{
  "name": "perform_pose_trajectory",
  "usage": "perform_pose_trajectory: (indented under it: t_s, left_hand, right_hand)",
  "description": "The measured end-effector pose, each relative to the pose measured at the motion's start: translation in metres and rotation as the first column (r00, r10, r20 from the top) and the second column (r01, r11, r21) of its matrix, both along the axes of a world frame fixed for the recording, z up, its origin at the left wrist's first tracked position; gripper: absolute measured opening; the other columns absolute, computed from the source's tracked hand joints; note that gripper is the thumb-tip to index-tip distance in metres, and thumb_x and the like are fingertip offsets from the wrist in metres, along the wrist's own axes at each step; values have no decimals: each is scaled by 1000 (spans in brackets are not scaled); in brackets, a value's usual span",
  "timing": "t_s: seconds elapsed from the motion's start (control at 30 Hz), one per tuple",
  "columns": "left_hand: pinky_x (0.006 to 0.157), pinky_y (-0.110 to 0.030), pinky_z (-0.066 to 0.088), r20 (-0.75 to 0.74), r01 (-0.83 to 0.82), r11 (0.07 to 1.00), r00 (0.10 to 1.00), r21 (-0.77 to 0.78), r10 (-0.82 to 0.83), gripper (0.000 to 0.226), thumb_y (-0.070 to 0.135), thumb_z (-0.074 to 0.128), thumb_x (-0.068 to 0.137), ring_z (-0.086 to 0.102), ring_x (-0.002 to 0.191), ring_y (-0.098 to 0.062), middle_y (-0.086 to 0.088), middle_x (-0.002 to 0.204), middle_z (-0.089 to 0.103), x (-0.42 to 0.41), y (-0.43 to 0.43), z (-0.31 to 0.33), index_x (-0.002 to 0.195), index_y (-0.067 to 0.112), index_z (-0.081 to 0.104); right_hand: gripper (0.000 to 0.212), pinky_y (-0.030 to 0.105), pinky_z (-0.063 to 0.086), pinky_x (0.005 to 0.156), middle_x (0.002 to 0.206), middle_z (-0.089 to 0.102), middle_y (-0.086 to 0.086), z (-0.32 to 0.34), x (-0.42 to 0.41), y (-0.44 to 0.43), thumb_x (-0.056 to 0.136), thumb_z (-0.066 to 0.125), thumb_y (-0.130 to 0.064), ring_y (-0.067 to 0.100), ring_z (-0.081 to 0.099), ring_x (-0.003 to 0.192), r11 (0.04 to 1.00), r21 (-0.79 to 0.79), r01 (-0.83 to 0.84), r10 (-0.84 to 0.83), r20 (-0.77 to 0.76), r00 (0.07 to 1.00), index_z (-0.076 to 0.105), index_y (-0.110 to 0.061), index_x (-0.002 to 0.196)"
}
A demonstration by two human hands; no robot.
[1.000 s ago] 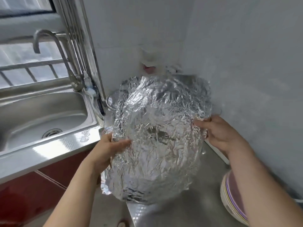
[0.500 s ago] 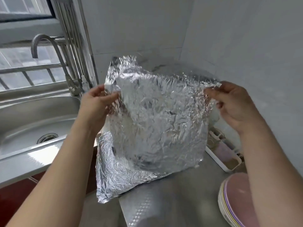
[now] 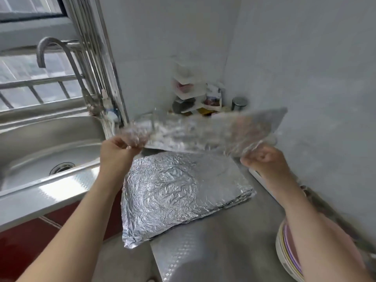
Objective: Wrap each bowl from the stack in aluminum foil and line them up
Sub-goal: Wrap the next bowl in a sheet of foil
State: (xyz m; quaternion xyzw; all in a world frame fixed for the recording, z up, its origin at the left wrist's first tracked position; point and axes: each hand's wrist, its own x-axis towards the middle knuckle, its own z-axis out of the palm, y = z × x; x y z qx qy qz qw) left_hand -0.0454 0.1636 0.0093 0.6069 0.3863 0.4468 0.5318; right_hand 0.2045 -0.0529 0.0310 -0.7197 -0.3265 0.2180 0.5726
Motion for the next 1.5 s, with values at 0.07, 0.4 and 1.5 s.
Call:
perform_pose_trajectory:
  t_s: [0.07, 0.4, 1.5]
  left_hand:
    - [92, -37, 52, -152, 13, 1000, 988, 23, -9, 21, -5, 73, 79, 66, 100, -20, -2, 98, 72, -7, 4, -36, 81, 16, 70]
    - [103, -40, 40, -828, 514, 828, 548, 223, -117, 60, -11, 65, 74, 44, 135, -23, 5, 140, 55, -33, 5, -134, 121, 25, 70]
    - [48, -20, 33, -923, 392, 919, 337, -41, -184, 49, 43, 66, 89, 50, 42, -9, 0, 43, 54, -15, 15, -175, 51, 13, 61]
  right_hand:
    - [14, 33, 42, 86, 86, 71, -5, -32, 1, 0, 75, 81, -15, 13, 61, 96, 993, -115, -11, 2, -82, 997, 68, -21, 74]
    - [51, 50, 46, 97, 118, 66, -9, -135, 25, -6, 71, 73, -7, 20, 62, 109, 881, -392, -265, 406, 342, 847, 71, -52, 95]
    - [48, 42, 40, 97, 116, 59, 15, -191, 12, 17, 94, 50, -54, 36, 44, 118, 449, -869, 208, 284, 359, 889, 68, -9, 94]
